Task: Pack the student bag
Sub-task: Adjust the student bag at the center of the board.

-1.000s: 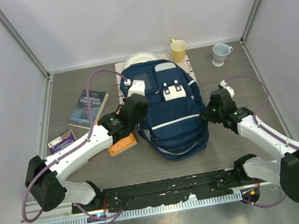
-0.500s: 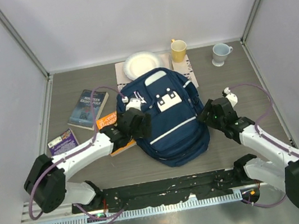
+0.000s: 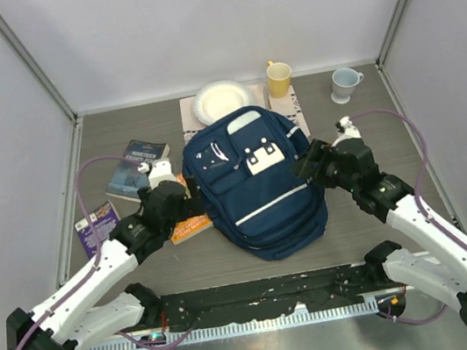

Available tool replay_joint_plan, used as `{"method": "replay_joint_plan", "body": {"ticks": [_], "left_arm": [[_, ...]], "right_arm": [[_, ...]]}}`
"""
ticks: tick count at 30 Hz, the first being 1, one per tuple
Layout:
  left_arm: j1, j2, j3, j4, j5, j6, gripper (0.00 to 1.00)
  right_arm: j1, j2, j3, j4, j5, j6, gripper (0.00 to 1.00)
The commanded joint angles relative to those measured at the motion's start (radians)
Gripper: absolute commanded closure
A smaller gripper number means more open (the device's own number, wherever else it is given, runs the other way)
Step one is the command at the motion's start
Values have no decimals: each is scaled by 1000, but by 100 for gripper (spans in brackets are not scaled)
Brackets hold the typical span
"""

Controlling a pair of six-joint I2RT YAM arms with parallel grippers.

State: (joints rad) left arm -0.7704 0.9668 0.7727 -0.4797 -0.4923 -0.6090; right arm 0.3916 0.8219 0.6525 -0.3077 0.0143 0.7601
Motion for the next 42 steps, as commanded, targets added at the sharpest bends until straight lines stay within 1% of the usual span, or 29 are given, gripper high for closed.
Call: {"method": "replay_joint_plan", "body": {"ticks": [1,2,3,4,5,6,7,8,9,11,13,16,18,24,25,27,28,31,32,36,39,42], "left_arm": [[114,-55,-64,-132,-11,-97,0],[143,-85,-85,-134,10,-98,0],[204,-102,-95,-134,36,-97,0],[236,-117,-105,-131,87,-94,0],[299,-138,-116,-131,118,-84,0],[330,-146,-119,-132,141,-81,0],[361,-149,-124,-134,191,-72,0],[415,-155,-119,-154,213,-64,0],[439,-158,-115,-158,227,-60,0],[491,-161,-107,-158,279,-45,0],[510,-158,-102,-155,305,-35,0],[534,-142,-89,-155,340,-51,0],[539,-138,-78,-161,327,-52,0],[554,-129,-52,-175,317,-43,0],[557,-125,-47,-180,317,-38,0],[559,-126,-39,-184,319,-38,0],[560,-126,-38,-185,324,-38,0],[560,-129,-38,-178,342,-32,1],[563,-128,-36,-178,345,-31,0],[563,-120,-39,-169,359,-25,0],[563,-108,-46,-151,370,-25,0],[562,-80,-46,-126,380,-26,0]], "right_arm": [[136,84,73,68,-105,7,27],[218,98,87,82,-93,11,29],[258,117,94,108,-77,22,30],[307,138,101,123,-26,33,30],[347,182,116,134,-19,39,31],[424,210,124,165,30,54,32],[455,238,128,186,41,65,34],[487,297,139,211,61,76,35],[554,328,147,257,73,88,36],[617,396,183,283,108,105,36],[683,497,211,318,131,126,37],[731,634,280,383,122,131,40],[748,727,346,387,147,119,42],[753,916,510,395,130,82,45],[754,969,533,381,160,81,46],[751,1016,591,361,188,58,46],[751,1037,610,349,232,53,46],[742,1109,676,314,272,41,47],[739,1134,699,273,324,35,47],[710,1137,690,229,427,33,47],[669,1126,676,211,441,28,47],[632,1128,684,188,421,9,47]]}}
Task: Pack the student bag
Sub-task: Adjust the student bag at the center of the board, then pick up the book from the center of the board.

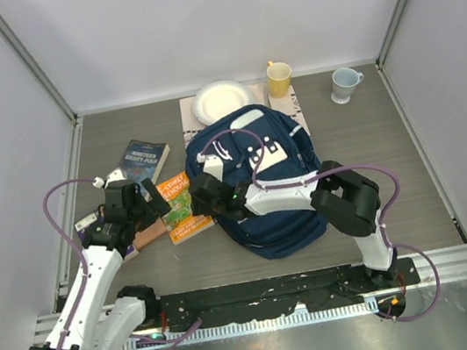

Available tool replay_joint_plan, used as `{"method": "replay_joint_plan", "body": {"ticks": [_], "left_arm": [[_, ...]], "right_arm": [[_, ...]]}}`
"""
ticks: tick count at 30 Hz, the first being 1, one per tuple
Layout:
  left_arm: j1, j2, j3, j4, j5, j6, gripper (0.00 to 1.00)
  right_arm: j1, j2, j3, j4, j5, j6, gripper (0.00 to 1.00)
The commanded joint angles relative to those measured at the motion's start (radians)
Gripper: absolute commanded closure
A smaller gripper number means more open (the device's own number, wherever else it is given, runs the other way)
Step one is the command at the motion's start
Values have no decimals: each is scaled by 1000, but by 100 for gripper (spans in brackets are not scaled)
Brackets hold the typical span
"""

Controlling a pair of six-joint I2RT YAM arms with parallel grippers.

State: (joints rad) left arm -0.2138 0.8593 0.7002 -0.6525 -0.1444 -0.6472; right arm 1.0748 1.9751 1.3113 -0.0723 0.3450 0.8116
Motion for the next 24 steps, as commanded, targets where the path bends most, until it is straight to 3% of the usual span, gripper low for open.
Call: {"method": "replay_joint_plan", "body": {"ticks": [1,10,19,24], "left_arm": [[7,36,25,60,37,12,0],[7,176,33,169,45,12,0],[40,340,70,283,48,24,1],[68,438,58,375,120,37,0]], "right_arm": [[-56,-22,22,-46,75,-48,46],[-70,33,37,-23,-67,-42,45],[-93,76,40,-20,-115,-8,43],[-128,85,8,51,-221,21,43]]}}
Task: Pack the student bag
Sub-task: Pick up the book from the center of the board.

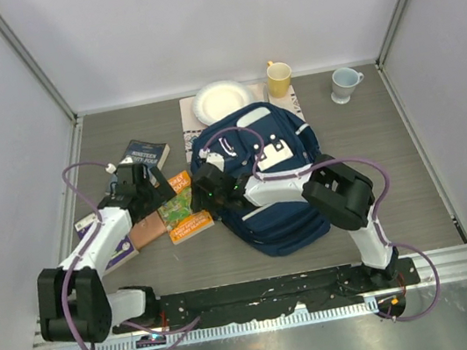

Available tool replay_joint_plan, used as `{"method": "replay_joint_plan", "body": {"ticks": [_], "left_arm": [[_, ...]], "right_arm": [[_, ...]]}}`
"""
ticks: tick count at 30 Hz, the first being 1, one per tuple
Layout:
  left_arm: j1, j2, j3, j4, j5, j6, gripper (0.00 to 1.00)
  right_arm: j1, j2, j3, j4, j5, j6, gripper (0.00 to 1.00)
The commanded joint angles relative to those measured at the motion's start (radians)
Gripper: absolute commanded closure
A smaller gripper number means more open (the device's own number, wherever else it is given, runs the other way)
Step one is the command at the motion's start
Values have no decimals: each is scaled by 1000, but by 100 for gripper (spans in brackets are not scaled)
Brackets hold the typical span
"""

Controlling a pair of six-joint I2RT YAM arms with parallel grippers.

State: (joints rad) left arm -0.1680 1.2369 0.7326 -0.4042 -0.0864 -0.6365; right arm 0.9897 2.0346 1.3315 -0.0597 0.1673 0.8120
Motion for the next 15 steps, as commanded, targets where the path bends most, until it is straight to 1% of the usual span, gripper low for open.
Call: {"method": "replay_joint_plan", "body": {"ticks": [1,4,7,9,13,15], "left_arm": [[28,76,22,146,72,26,0],[38,120,1,203,128,18,0],[42,141,-15,220,168,2,0],[42,145,-30,238,194,-9,0],[42,135,-81,294,258,-38,0],[42,118,-97,309,264,-55,1]], "right_arm": [[-49,29,-18,46,-51,24,43],[-54,36,-18,50,-66,23,42],[-54,50,-18,54,-98,24,43],[-54,55,-25,93,-118,30,43],[-52,44,-64,145,-153,49,48],[-54,23,-80,181,-155,56,52]]}}
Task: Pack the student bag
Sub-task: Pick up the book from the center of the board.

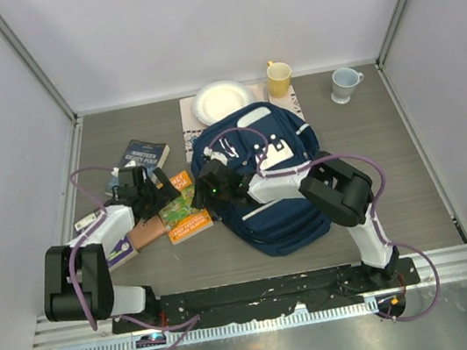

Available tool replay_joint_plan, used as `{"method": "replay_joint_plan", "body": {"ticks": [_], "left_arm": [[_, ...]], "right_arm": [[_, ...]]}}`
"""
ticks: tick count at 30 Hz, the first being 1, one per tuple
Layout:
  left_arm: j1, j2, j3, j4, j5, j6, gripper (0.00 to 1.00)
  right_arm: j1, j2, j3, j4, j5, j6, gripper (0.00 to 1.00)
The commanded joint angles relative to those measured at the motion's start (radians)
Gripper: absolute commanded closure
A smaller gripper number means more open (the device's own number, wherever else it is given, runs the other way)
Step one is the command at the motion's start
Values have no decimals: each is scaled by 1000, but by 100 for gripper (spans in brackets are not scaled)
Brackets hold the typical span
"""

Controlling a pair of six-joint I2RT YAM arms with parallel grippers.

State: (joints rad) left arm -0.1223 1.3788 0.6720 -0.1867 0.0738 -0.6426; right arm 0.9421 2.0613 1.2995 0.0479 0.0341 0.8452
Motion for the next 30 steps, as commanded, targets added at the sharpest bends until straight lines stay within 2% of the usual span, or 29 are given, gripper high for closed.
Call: {"method": "replay_joint_plan", "body": {"ticks": [1,8,16,18,20,21,23,24,30], "left_arm": [[-4,-29,-43,98,115,-54,2],[-4,-47,-49,107,141,-69,7],[-5,-47,-60,124,155,-91,9],[-4,-46,-60,124,152,-92,10],[-4,-47,-57,121,150,-92,10],[-4,-46,-55,119,150,-91,10],[-4,-50,-49,115,150,-88,10],[-4,-53,-45,112,150,-88,10],[-4,-64,-25,87,146,-80,9]], "right_arm": [[-6,-10,-58,85,-20,23,53],[-8,-56,-52,196,-125,48,56],[-8,-56,-31,205,-160,52,58],[-8,-50,-39,214,-158,67,62],[-8,-40,-36,207,-154,68,72],[-9,-38,-37,205,-155,71,83],[-9,-43,-39,207,-151,72,91],[-8,-44,-42,208,-149,72,99],[-16,-78,-55,237,-161,72,99]]}}
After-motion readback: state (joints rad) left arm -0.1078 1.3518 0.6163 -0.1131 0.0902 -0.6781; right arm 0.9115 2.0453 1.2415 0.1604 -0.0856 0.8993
